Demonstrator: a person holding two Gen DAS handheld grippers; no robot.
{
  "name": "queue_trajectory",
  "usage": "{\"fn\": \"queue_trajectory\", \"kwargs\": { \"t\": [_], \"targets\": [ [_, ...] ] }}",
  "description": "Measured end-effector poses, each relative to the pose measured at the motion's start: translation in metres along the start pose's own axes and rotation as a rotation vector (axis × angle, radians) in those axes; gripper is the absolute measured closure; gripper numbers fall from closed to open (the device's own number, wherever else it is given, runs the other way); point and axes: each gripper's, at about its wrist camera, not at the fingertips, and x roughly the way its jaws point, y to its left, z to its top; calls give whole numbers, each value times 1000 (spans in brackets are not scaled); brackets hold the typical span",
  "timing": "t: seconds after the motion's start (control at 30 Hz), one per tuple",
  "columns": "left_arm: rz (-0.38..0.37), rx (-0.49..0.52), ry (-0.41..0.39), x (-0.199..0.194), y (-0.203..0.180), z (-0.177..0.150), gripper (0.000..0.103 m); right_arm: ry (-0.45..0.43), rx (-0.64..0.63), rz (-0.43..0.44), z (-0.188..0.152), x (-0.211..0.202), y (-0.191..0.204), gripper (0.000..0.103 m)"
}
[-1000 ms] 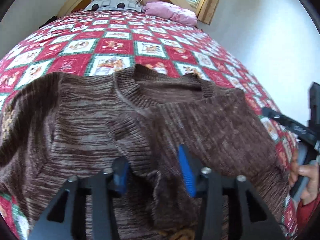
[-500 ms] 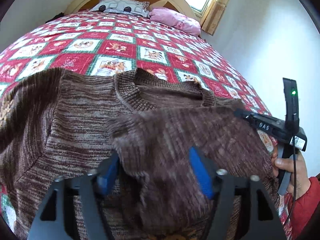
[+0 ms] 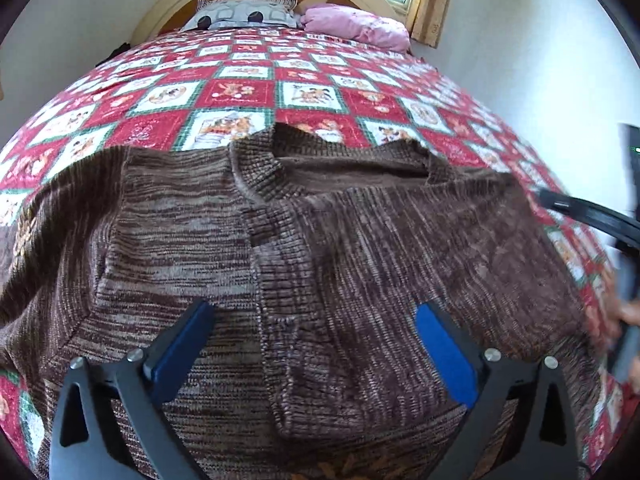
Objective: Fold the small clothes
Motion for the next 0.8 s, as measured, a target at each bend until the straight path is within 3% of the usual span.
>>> {"fn": "queue_trajectory", "kwargs": {
  "t": [0.1, 0.13, 0.2, 0.27, 0.37, 0.47, 0.5, 0.6, 0.7, 0.8],
  "targets": [
    [87, 65, 22, 5, -14, -1, 0, -36, -30, 130, -30, -45, 13, 54],
    [106, 81, 24, 5, -17, -2, 0, -54, -64, 138, -39, -56, 21, 55],
    [116, 94, 26, 5, -17, -3, 0, -54, -145, 151, -57, -65, 40, 64],
    [103, 78, 28, 4, -13, -3, 0, 13, -205, 184, -71, -56, 55, 71],
    [94, 60, 34, -5, -8, -3, 0, 66, -211, 144, -85, -41, 55, 71],
    [114, 56, -32, -31, 2, -9, 0, 59, -127, 144, -91, -39, 31, 74],
    [113, 48, -61, -46, 13, -13, 0, 63, -108, 69, -92, -40, 24, 74],
    [119, -41, -115, -82, 54, -23, 0, 65, -7, 103, -98, -49, 6, 69],
    [173, -210, -192, -123, 122, -35, 0, -2, -37, 74, -101, -70, 16, 68],
    [272, -409, -261, -147, 191, -45, 0, -74, -38, 74, -96, -87, 27, 50]
  ]
}}
